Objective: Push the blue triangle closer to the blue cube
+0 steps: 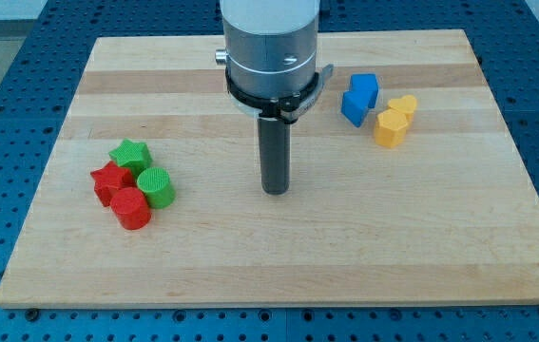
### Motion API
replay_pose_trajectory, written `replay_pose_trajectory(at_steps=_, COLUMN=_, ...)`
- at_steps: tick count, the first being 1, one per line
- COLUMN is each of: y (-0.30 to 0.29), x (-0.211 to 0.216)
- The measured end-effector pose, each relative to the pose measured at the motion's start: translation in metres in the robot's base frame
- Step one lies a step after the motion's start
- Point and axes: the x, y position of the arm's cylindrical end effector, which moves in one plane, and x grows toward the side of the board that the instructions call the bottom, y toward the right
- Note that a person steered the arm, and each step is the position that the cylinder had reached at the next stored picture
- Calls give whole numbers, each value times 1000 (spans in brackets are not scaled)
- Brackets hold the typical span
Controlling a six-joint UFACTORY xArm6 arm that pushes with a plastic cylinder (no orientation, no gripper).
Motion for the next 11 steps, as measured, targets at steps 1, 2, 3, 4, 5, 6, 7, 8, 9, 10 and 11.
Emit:
replay_pose_trajectory(at_steps=1, y=0, x=0)
replay_pose_trajectory(at_steps=2, y=0, x=-1)
replay_pose_trajectory(at_steps=3, y=0, x=-6)
replay_pose_trajectory(at_steps=4, y=0, x=-10)
replay_pose_trajectory(at_steps=5, y=0, x=-11)
replay_pose_trajectory(at_steps=6, y=9, x=-11)
replay_pose_trajectory(at_steps=7, y=82, x=-11)
replay_pose_trajectory(at_steps=8, y=90, x=-11)
replay_pose_trajectory(at_steps=9, y=90, x=-10)
replay_pose_trajectory(at_steps=10, y=90, x=-10)
replay_pose_trajectory(at_steps=11, y=90, x=-10)
